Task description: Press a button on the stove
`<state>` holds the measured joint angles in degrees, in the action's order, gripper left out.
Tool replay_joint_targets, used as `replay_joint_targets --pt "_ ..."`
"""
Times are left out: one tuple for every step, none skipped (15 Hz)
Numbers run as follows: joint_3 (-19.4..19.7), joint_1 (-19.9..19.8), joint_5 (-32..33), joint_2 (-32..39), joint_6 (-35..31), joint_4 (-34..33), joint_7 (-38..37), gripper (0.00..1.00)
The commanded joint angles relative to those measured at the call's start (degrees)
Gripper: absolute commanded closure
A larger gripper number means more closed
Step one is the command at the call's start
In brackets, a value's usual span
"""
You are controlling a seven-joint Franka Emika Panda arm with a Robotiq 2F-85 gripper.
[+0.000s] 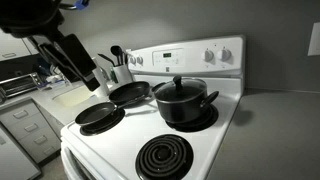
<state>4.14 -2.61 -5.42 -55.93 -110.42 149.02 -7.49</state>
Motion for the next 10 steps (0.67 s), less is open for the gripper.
replay_joint_targets --pt "-0.6 -0.9 -0.7 0.1 0.2 -0.1 0.6 0.0" --pt "-0.4 -1.1 -0.5 0.3 -0.5 -0.1 0.7 0.0" --pt "-0.6 -1.3 -0.3 0.5 -1.5 0.1 0.6 0.0" --pt "-0.8 -1.5 0.0 0.6 -2.9 0.3 0.5 0.0" --pt "-1.0 -1.7 0.1 0.7 -4.1 0.5 0.3 0.0" --pt "-0.7 -1.9 0.4 1.1 -5.7 0.4 0.6 0.0" --pt "-0.5 -2.1 0.7 1.3 -7.4 0.6 0.8 0.0" --pt "-0.3 -2.3 0.9 1.7 -9.1 0.7 0.8 0.0" --pt "-0.2 -2.5 1.1 2.0 -10.6 0.8 1.1 0.0" --pt "0.0 -2.6 1.2 2.5 -12.0 0.8 1.3 0.0"
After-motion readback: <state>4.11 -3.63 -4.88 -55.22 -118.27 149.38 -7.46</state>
